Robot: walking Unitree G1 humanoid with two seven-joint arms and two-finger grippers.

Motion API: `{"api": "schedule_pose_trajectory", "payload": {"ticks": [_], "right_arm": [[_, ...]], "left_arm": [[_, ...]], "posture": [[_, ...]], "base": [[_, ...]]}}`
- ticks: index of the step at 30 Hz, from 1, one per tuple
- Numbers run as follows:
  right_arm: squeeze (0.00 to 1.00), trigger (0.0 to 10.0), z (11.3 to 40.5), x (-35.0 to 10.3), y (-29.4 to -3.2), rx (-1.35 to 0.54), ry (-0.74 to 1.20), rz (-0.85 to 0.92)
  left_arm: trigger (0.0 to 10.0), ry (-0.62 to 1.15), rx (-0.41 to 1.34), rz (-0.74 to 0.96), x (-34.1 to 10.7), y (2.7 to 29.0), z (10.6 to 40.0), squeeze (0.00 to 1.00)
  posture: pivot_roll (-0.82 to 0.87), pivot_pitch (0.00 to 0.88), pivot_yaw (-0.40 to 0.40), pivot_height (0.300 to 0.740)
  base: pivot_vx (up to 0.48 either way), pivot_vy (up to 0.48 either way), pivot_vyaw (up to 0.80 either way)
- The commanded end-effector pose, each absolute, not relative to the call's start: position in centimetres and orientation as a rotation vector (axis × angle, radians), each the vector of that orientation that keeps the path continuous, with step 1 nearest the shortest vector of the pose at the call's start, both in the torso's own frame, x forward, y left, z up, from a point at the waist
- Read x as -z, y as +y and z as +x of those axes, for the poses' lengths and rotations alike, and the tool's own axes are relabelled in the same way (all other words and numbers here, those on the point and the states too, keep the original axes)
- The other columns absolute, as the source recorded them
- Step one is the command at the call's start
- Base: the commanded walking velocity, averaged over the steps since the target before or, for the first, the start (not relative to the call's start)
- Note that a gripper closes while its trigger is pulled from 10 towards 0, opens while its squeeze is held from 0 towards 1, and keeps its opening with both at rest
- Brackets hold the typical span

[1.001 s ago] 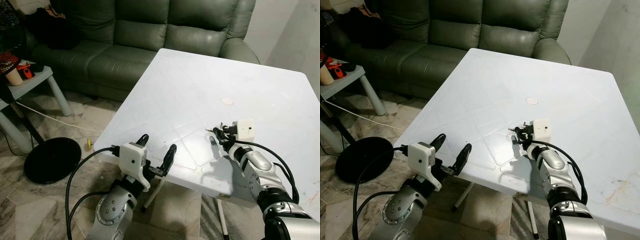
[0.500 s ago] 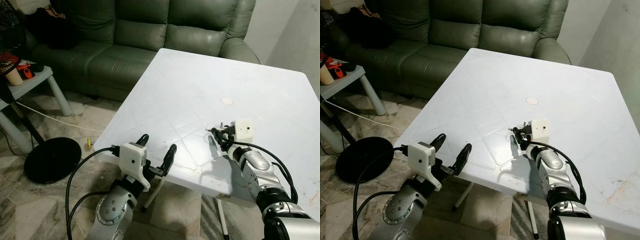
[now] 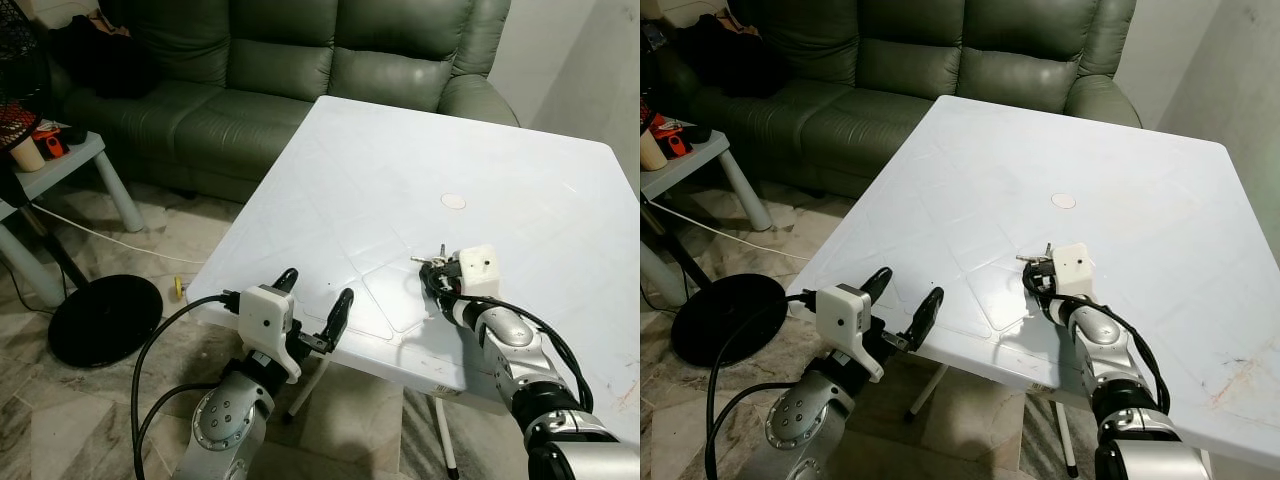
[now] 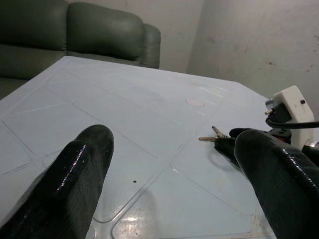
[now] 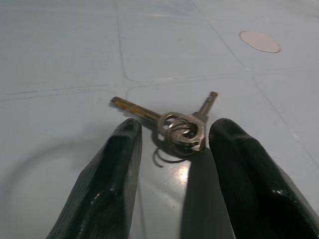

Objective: Hang keys on a hook

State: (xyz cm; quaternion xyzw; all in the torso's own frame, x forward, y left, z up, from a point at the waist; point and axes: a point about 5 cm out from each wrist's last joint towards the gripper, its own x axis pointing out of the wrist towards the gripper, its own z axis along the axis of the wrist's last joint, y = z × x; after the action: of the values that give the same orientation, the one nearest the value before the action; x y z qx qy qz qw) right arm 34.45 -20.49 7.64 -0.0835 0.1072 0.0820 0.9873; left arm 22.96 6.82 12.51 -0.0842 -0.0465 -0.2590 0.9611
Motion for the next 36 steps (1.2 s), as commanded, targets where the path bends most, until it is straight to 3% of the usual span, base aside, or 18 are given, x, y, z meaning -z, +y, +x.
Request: {"api": "schedule_pose_trajectory", "payload": {"ticks": [1, 2, 3, 4, 5, 36], "right_arm": [[0.0, 7.6, 34.4, -7.4, -20.7, -0.152, 0.243, -0.18], [0.0, 4.6, 34.4, -7.4, -20.8, -0.144, 0.245, -0.187], [0.0, 4.5, 34.4, -7.4, -20.8, -0.141, 0.246, -0.189], [0.0, 1.2, 34.4, -7.4, -20.8, -0.136, 0.246, -0.192], [0.0, 0.2, 34.4, -7.4, -20.8, -0.135, 0.245, -0.195], [0.0, 0.0, 34.2, -7.8, -21.8, -0.085, 0.188, -0.213]], "left_arm": [[10.0, -0.094, 0.538, -0.174, -12.6, 6.5, 22.8, 0.0], [10.0, -0.094, 0.538, -0.174, -12.6, 6.5, 22.8, 0.0], [10.0, -0.094, 0.538, -0.174, -12.6, 6.5, 22.8, 0.0], [10.0, -0.093, 0.538, -0.175, -12.6, 6.5, 22.8, 0.0], [10.0, -0.093, 0.538, -0.176, -12.6, 6.5, 22.8, 0.0], [10.0, -0.09, 0.543, -0.184, -12.6, 6.4, 22.8, 0.0]], "posture": [[0.04, 0.067, -0.05, 0.736], [0.04, 0.067, -0.05, 0.736], [0.04, 0.066, -0.051, 0.736], [0.04, 0.065, -0.051, 0.736], [0.04, 0.065, -0.051, 0.736], [0.04, 0.06, -0.05, 0.736]], "base": [[0.0, 0.0, 0.0], [0.0, 0.0, 0.0], [0.0, 0.0, 0.0], [0.0, 0.0, 0.0], [0.0, 0.0, 0.0], [0.0, 0.0, 0.0]]}}
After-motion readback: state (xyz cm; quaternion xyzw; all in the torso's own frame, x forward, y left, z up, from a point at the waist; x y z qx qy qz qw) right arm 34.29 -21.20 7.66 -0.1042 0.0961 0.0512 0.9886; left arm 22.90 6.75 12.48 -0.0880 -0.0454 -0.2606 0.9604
